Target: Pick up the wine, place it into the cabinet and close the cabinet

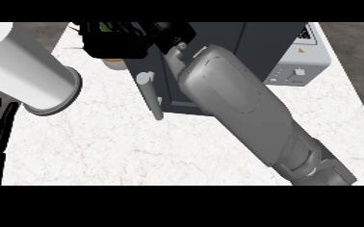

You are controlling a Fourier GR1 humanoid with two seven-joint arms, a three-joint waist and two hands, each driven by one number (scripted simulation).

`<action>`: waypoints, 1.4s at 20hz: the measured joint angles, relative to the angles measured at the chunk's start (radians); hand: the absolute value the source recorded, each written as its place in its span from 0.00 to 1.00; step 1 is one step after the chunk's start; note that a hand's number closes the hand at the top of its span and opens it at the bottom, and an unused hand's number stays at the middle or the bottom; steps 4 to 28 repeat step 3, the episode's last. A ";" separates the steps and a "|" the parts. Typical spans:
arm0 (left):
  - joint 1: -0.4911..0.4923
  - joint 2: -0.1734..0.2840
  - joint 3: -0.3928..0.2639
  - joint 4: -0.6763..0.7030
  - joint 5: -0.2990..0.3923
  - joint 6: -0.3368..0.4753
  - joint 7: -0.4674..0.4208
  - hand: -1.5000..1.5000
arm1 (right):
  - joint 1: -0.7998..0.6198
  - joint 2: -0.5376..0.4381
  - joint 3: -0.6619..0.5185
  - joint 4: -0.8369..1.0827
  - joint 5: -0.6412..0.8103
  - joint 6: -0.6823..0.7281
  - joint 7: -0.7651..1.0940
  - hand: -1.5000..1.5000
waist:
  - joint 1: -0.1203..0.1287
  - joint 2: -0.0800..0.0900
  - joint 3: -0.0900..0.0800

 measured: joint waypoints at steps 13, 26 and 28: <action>-0.010 0.002 0.002 0.002 -0.003 0.000 0.011 0.00 | 0.007 -0.017 0.004 0.009 0.015 0.028 -0.036 1.00 | 0.001 -0.004 -0.001; -0.010 0.002 0.002 0.002 -0.003 0.000 0.011 0.00 | 0.007 -0.017 0.004 0.009 0.015 0.028 -0.036 1.00 | 0.001 -0.004 -0.001; -0.010 0.002 0.002 0.002 -0.003 0.000 0.011 0.00 | 0.007 -0.017 0.004 0.009 0.015 0.028 -0.036 1.00 | 0.001 -0.004 -0.001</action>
